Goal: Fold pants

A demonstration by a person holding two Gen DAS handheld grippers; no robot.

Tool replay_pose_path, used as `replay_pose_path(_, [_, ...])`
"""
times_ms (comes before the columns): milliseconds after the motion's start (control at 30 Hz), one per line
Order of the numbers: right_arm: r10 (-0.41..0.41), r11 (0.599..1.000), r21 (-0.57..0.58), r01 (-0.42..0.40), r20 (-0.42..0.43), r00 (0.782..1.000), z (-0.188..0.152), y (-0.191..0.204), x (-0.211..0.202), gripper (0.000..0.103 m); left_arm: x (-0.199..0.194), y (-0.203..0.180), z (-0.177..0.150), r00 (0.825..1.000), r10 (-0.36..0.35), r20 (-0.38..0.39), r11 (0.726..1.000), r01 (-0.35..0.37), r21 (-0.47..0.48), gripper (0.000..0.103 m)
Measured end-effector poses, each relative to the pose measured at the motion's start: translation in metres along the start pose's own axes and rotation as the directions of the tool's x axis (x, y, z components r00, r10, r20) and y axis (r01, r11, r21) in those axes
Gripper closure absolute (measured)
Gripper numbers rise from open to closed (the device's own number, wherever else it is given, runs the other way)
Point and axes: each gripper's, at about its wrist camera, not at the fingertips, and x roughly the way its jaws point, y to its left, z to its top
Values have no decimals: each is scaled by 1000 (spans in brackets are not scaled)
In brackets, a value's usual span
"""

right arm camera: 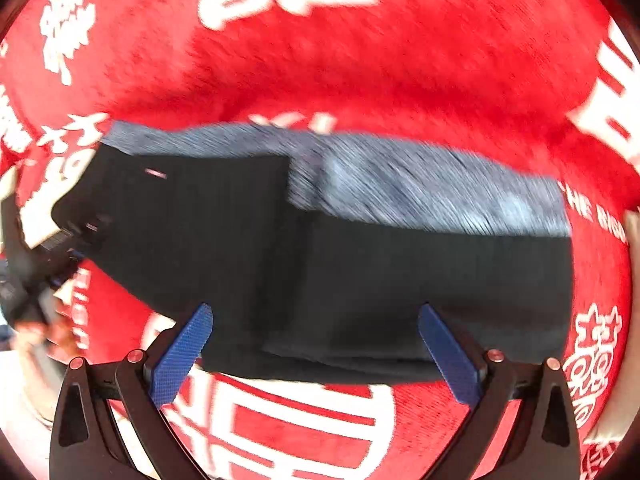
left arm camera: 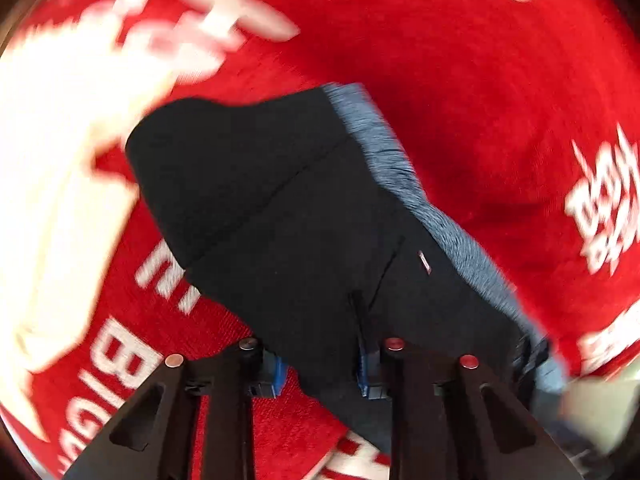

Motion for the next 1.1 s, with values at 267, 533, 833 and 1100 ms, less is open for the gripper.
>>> replay_pose_path(267, [206, 958, -179, -223, -111, 972, 94, 102, -17, 0, -31, -68, -32, 974, 151, 171, 914, -204, 352, 78])
replay_pose_path(533, [202, 905, -292, -309, -346, 916, 156, 211, 18, 0, -34, -95, -43, 959, 167, 227, 856, -255, 450, 78])
replay_pose_path(833, [-21, 889, -404, -215, -505, 863, 159, 267, 95, 0, -39, -87, -40, 956, 176, 235, 853, -267, 448, 78])
replay_pose_path(1100, [11, 891, -399, -215, -456, 890, 155, 243, 82, 85, -47, -95, -40, 961, 163, 225, 860, -250, 446, 78])
